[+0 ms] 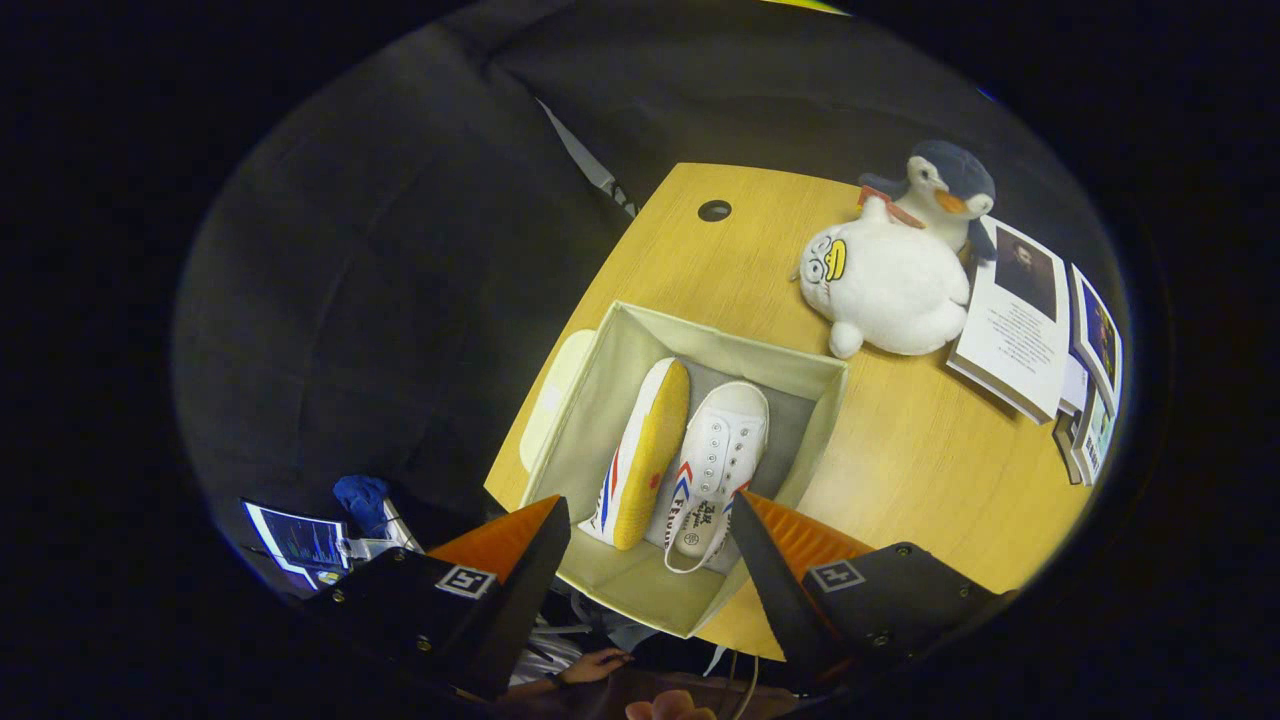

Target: Open the storage box then place both shoes into the box .Put the left shoe in first, then the right shoe, with the right side of both shoes facing outward in a uniform manner.

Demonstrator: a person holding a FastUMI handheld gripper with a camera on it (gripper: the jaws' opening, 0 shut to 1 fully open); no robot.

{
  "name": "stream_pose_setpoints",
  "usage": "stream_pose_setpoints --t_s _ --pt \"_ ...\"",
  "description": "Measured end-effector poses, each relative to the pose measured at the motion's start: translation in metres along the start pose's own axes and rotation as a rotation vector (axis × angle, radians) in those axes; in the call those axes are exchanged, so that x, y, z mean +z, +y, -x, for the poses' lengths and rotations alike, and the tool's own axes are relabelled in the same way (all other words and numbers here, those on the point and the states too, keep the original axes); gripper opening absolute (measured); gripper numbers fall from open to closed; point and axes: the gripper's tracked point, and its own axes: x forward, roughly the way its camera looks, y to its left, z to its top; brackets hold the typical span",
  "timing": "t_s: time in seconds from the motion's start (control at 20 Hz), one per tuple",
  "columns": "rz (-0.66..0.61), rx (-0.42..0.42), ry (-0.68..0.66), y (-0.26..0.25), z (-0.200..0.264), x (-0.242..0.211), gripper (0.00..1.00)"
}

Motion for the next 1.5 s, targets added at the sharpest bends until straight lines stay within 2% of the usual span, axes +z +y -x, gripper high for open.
stream_pose_setpoints --t_s 0.25,0.4,0.7,0.85,1.2,1.35,1.5 --pt "-0.026 -0.01 -0.069 -0.02 0.034 -0.001 0.98" --pt "-0.055 -0.022 -0.141 -0.04 0.071 -0.004 0.98" --pt "-0.115 -0.112 -0.3 -0.099 0.138 -0.016 0.98" --pt "-0.122 -0.187 -0.462 -0.125 0.181 -0.011 0.97" --pt "-0.078 -0.414 -0.955 -0.181 0.29 -0.01 0.98" --pt "-0.025 -0.518 -1.15 -0.18 0.344 -0.018 0.98" --pt "-0.009 -0.549 -1.262 -0.167 0.38 -0.038 0.97"
